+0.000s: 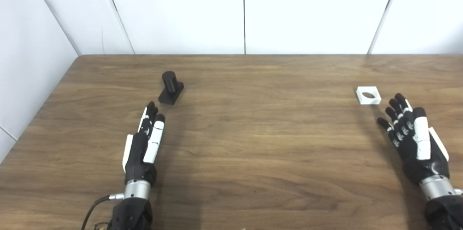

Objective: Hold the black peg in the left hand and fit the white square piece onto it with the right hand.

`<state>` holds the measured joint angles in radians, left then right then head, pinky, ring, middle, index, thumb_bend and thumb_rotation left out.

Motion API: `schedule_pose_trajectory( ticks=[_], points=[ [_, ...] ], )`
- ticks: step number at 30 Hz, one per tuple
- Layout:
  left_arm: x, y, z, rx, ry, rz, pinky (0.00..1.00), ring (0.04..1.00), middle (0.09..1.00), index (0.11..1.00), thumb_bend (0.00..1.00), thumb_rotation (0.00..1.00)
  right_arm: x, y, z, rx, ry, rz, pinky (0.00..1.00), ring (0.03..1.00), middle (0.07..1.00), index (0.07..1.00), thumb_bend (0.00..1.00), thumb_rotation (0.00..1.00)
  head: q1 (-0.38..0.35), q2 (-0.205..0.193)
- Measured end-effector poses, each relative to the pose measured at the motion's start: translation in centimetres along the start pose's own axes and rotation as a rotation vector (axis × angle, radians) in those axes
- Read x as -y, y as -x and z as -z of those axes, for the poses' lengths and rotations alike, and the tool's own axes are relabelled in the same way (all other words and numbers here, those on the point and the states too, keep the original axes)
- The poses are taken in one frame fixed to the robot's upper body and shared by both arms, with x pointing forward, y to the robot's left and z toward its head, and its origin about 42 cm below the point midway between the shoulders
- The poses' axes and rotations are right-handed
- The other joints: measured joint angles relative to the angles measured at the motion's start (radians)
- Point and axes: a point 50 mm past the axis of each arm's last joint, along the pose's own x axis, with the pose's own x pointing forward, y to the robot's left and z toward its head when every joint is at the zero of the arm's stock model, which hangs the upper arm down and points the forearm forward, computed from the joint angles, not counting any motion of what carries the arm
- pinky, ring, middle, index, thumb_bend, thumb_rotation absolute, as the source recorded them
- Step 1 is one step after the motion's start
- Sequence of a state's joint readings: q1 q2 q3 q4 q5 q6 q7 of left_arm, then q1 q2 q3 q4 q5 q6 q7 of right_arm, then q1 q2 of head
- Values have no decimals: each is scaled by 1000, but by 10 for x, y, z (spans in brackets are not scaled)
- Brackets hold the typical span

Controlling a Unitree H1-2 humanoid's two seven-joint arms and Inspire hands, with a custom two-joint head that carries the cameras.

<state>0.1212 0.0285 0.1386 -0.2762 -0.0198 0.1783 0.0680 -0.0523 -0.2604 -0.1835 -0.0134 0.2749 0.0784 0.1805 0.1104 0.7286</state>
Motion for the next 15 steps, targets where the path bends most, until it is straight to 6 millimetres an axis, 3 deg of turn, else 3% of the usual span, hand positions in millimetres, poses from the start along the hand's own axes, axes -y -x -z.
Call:
schedule_pose_trajectory(
  ticks=[6,10,15],
  points=[
    [0,0,-3,11,-73,-8,1000,1000,1000,1000,513,718,1,-1,1,5,-1,0,1000,1000,1000,1000,551,1000,6,-6],
    [-3,2,-21,44,-123,-17,1000,1000,1000,1000,512,698,1,-2,1,5,0,0,1000,1000,1000,1000,554,1000,15,-11],
    [-4,4,-38,5,-171,1,1000,1000,1000,1000,553,798,1,-1,1,5,0,-1,1000,1000,1000,1000,557,1000,11,-18]
  ],
)
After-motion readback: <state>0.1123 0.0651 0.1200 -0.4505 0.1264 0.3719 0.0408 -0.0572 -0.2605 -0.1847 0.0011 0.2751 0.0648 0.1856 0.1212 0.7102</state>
